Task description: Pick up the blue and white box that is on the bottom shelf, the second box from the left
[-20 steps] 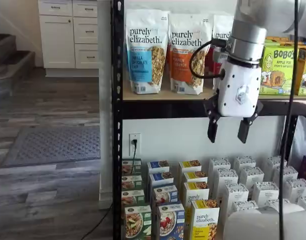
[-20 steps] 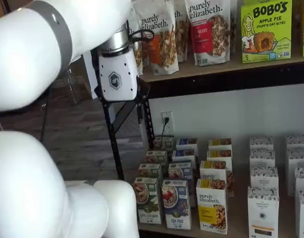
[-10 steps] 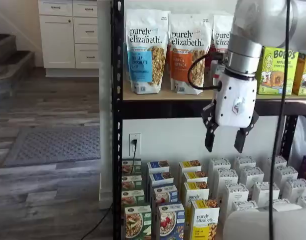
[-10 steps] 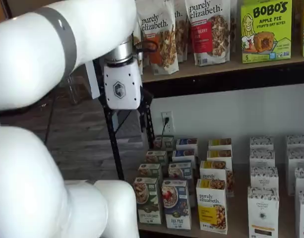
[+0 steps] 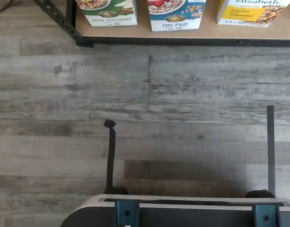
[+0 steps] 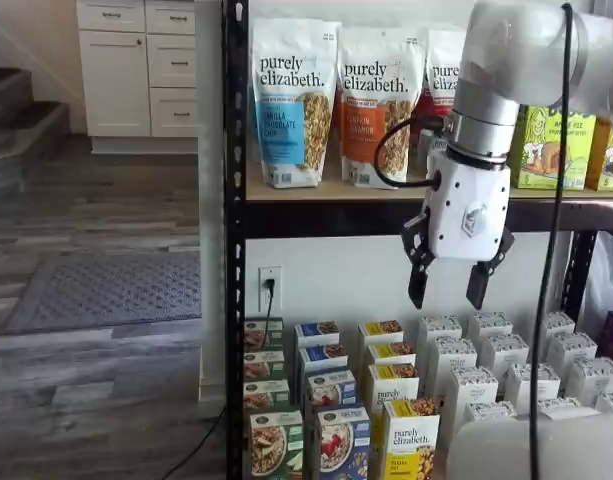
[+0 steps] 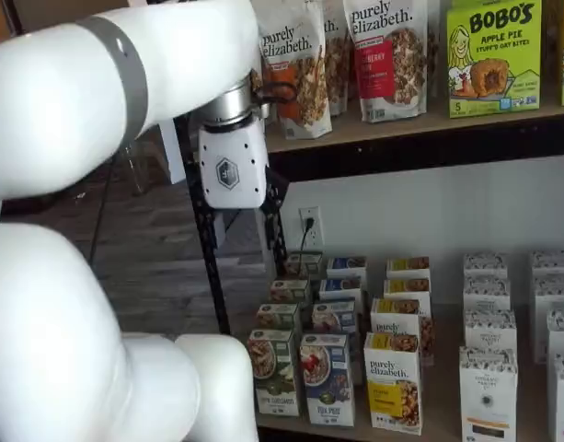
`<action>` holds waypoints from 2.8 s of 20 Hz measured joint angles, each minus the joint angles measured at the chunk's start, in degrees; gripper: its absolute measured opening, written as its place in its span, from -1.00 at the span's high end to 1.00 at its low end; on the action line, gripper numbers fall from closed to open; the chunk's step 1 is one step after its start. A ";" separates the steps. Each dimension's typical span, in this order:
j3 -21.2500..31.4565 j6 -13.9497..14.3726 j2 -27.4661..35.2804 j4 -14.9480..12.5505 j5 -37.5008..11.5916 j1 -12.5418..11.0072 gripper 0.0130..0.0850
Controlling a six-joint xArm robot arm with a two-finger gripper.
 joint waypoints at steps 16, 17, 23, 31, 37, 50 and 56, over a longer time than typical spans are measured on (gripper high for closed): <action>-0.42 2.51 1.17 -1.25 -1.11 2.55 -1.00; -0.46 2.52 1.10 -1.24 -1.08 2.56 -1.00; -0.39 2.24 1.06 -1.02 -0.80 2.25 -1.00; 1.53 2.50 0.96 -0.91 -2.58 2.66 -1.00; 4.13 3.73 1.44 -0.09 -6.49 4.25 -1.00; 8.80 5.28 4.89 -0.41 -15.85 6.44 -1.00; 10.23 4.79 7.16 0.57 -19.12 6.52 -1.00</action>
